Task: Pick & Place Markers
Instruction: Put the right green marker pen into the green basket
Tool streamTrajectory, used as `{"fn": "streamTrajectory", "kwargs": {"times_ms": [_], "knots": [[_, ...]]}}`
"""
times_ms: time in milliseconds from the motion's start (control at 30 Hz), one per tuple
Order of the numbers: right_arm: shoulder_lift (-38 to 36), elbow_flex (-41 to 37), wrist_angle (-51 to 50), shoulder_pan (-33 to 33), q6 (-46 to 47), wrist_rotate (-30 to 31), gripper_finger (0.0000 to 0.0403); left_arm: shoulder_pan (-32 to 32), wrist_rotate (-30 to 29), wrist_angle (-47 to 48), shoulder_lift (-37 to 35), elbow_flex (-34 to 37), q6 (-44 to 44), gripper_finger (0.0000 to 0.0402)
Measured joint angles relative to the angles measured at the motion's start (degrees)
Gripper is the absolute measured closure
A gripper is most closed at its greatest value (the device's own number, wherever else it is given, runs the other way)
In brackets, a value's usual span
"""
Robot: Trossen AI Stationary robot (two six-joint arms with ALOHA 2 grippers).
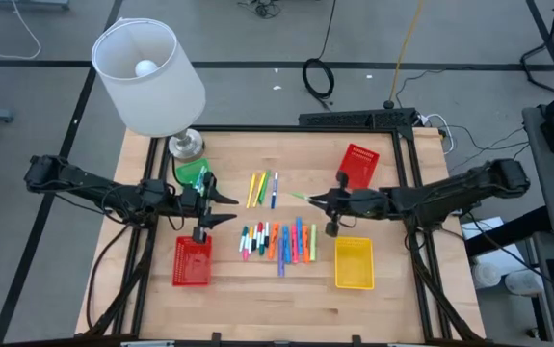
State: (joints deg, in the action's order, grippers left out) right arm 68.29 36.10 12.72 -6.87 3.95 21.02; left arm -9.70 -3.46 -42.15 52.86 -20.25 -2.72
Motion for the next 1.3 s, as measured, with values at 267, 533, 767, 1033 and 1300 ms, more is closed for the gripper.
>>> {"fn": "streamTrajectory", "kwargs": {"times_ms": [267, 533, 767, 1033, 1300], "knots": [[-3.23, -1.77, 0.34, 0.02, 0.87, 0.11, 0.0385, 0.16, -0.05, 0.04, 0.02, 0.00, 0.00, 0.0236], [-3.21, -1.75, 0.28, 0.02, 0.94, 0.11, 0.0385, 0.16, -0.05, 0.07, 0.02, 0.00, 0.00, 0.0236], [-3.23, -1.73, 0.27, 0.02, 1.36, 0.11, 0.0385, 0.16, -0.05, 0.11, 0.02, 0.00, 0.00, 0.0236], [-3.23, -1.69, 0.25, 0.02, 1.36, 0.11, 0.0385, 0.16, -0.05, 0.13, 0.02, 0.00, 0.00, 0.0236], [-3.23, -1.66, -0.13, 0.02, 1.36, 0.08, 0.0385, 0.16, -0.07, 0.15, 0.02, 0.00, -0.03, 0.0236]]}}
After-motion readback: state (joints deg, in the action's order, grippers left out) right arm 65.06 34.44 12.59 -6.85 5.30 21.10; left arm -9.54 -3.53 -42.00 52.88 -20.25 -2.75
